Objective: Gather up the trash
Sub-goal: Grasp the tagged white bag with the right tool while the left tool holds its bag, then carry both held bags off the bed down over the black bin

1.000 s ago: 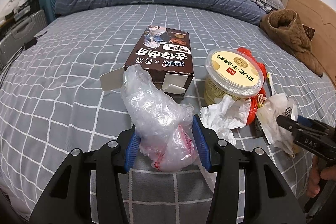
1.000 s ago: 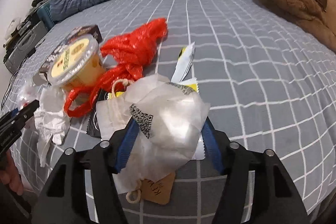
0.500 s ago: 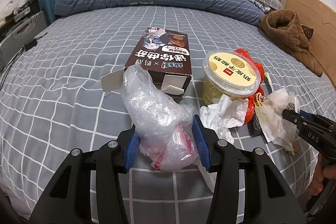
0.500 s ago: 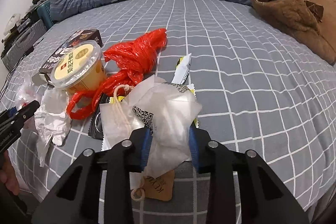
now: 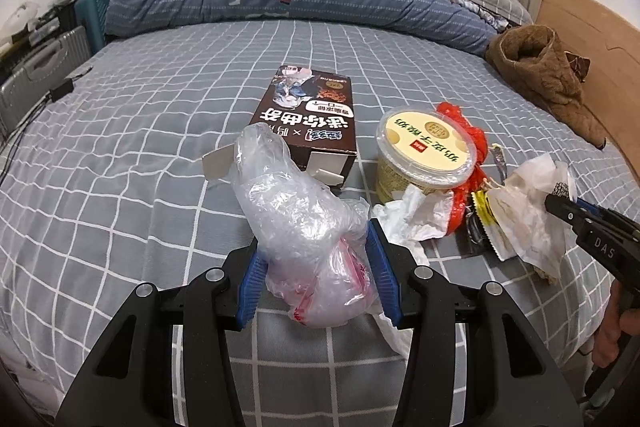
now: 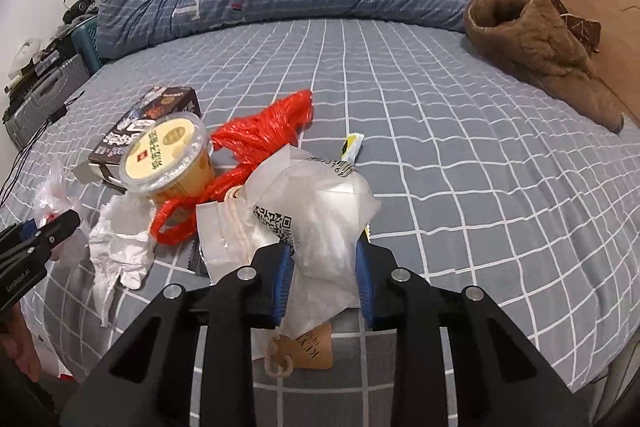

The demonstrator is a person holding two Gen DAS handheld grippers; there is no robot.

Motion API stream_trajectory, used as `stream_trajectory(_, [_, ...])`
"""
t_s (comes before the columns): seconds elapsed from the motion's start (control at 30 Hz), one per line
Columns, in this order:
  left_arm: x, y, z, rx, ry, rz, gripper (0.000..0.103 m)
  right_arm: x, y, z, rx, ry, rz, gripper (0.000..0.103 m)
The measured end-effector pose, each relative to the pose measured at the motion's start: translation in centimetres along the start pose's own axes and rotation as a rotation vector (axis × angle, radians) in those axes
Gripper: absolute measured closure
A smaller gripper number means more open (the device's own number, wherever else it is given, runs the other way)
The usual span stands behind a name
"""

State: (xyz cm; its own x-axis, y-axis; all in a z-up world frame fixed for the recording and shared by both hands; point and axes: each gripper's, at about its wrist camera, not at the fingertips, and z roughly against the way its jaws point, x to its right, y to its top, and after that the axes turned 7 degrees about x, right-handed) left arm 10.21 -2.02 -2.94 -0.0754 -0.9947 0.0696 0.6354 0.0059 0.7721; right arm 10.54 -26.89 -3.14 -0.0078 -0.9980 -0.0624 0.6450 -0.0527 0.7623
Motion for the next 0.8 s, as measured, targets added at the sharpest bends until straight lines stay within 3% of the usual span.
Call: stream_trajectory(0.8, [2.1,-1.7,5.0,0.020,-0.064,-0.011,0.056,-2.1,-0.6,5.9,0.069,0.032,0.044,0.077])
